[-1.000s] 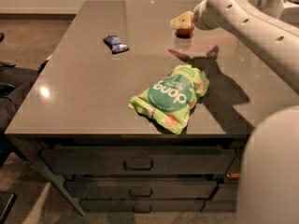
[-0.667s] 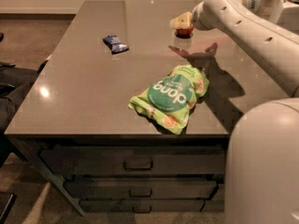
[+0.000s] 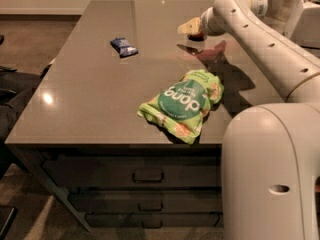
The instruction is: Move apple near rxbar blueberry
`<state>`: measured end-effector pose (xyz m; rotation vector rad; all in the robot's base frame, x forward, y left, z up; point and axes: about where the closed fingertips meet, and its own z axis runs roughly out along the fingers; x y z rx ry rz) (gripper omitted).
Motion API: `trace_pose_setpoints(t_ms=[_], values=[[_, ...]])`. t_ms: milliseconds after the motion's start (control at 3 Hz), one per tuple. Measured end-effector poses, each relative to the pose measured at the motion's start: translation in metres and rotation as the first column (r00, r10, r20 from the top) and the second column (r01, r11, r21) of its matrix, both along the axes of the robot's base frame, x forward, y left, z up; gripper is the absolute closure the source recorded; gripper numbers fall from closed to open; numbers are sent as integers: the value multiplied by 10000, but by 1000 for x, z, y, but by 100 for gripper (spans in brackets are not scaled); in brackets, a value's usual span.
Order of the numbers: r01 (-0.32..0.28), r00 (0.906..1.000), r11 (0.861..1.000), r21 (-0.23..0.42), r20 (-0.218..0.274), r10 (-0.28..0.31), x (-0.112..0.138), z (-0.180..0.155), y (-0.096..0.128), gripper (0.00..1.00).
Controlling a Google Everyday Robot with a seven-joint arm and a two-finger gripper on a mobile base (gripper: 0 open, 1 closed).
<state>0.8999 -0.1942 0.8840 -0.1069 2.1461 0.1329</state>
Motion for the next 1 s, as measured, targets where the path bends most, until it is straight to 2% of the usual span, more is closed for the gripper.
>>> trace_pose_setpoints(t_ms=[333, 667, 1000], values=[[-299, 9996, 9993, 224, -13, 300, 10, -5, 8, 0], [-203, 9995, 9991, 368, 231, 195, 22, -6, 10, 0], [296, 9975, 9986, 445, 631, -324, 38, -5, 11, 3]])
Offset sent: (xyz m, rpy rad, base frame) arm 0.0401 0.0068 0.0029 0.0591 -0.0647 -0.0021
